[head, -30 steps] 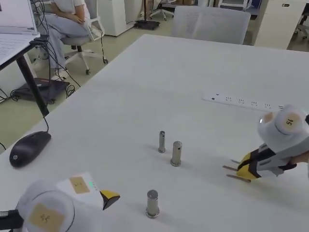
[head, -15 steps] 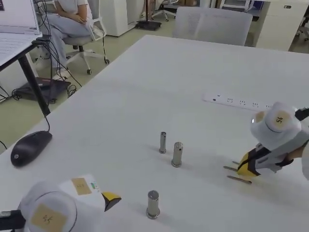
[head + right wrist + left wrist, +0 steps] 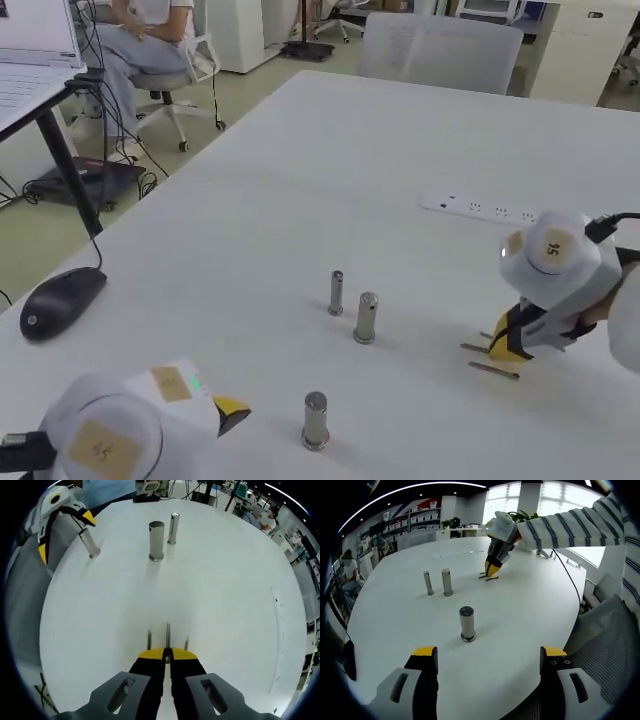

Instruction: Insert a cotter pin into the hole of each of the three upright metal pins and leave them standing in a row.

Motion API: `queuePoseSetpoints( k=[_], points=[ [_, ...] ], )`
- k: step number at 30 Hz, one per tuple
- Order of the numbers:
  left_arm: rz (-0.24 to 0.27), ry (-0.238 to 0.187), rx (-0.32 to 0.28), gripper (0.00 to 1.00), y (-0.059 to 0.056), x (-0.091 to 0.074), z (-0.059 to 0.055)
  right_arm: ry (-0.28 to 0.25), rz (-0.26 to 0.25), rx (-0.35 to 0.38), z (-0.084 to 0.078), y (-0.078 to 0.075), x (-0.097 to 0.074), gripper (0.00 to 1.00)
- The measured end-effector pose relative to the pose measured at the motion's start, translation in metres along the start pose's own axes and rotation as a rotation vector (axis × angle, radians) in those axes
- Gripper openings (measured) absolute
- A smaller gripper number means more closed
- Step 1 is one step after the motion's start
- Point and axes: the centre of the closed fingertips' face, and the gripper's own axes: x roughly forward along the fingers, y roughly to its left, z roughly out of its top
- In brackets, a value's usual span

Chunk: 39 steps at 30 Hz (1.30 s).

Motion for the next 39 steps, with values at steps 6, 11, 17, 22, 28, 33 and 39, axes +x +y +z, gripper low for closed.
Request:
queuePoseSetpoints(
  k=[6,11,17,22,28,33,39],
  points=[
    [0.002,-0.001,-0.001,0.83,0.0,0.0,0.001,0.021,-0.011,0.006,0.0,0.0,0.0,0.02],
    [-0.001,0.0,-0.005,0.82,-0.001,0.001,0.0,0.032,-0.011,0.004,-0.001,0.001,-0.001,0.02],
    [-0.002,-0.001,0.0,0.82,-0.001,0.0,0.002,0.044,-0.009,-0.009,0.0,0.002,-0.001,0.02],
    [0.0,-0.001,-0.001,0.82,-0.001,-0.001,0.001,0.056,-0.005,-0.022,-0.003,0.002,0.0,0.02],
    [0.001,0.006,-0.003,0.82,-0.001,-0.002,-0.001,0.059,-0.004,-0.035,-0.004,0.006,-0.004,0.02],
    [0.001,0.007,-0.001,0.82,-0.001,-0.002,0.0,0.055,-0.003,-0.051,-0.004,0.01,-0.008,0.02],
    [-0.001,0.008,0.005,0.82,-0.001,-0.003,0.001,0.047,-0.008,-0.045,-0.002,0.009,-0.01,0.02]
  ],
)
